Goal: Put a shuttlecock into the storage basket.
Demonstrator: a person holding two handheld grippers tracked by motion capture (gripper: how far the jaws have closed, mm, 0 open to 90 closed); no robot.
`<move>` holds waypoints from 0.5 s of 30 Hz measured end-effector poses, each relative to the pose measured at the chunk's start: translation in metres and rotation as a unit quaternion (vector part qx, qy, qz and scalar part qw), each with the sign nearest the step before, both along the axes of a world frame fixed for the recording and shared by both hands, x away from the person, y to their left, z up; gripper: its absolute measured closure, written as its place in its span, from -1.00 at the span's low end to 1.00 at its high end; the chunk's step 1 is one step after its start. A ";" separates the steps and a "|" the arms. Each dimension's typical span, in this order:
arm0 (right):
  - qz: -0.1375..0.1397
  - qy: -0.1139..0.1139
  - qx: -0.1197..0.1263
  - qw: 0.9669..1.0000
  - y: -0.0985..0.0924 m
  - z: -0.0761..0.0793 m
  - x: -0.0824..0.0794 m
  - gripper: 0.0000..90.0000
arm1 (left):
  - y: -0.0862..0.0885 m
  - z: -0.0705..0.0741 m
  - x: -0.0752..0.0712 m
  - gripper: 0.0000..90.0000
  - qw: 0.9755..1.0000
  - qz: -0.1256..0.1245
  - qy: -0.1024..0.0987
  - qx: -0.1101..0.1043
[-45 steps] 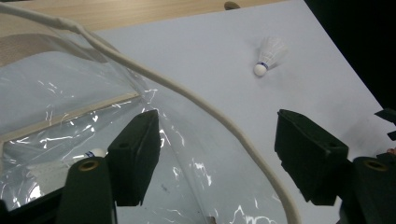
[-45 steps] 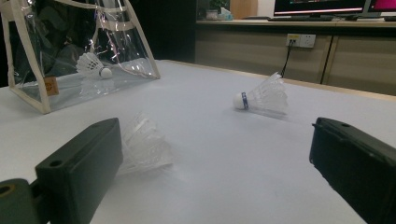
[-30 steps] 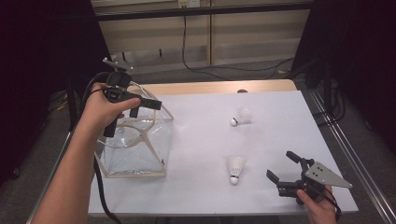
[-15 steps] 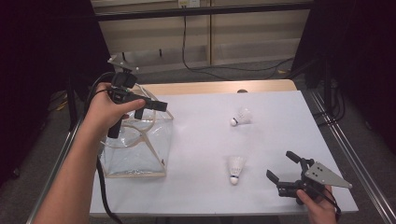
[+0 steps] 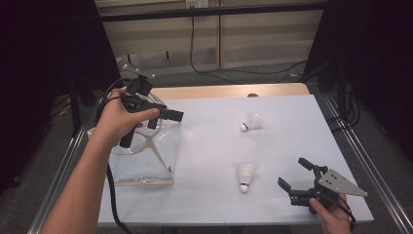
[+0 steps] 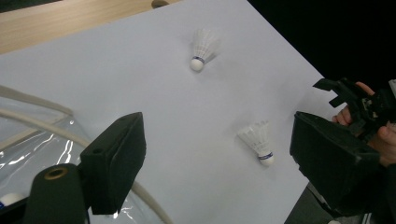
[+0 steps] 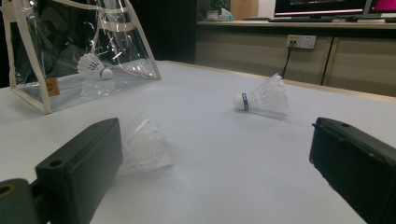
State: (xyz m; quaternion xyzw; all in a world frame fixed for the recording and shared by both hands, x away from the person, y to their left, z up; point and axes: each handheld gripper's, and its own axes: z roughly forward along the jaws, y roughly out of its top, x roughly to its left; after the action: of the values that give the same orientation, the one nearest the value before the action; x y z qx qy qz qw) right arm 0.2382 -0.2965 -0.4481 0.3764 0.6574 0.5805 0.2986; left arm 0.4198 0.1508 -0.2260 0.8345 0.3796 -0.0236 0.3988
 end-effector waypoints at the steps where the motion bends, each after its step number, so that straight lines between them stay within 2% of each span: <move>1: 0.000 0.000 -0.001 1.000 0.000 0.000 0.000 -0.95 | -0.002 0.000 -0.001 -0.59 1.000 -0.004 -0.001 -0.002; 6: 0.000 0.000 -0.001 1.000 0.000 0.000 0.000 -0.95 | -0.007 0.000 -0.003 -0.61 1.000 -0.013 -0.003 -0.017; 15: 0.000 0.000 0.000 1.000 0.000 0.000 0.000 -0.95 | -0.018 -0.005 -0.010 -0.62 0.999 -0.036 -0.005 -0.022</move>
State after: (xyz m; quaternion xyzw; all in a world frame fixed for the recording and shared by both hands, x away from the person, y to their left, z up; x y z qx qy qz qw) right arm 0.2382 -0.2968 -0.4482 0.3766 0.6576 0.5801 0.2987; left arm 0.4094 0.1326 -0.2308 0.8390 0.3463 -0.0420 0.4176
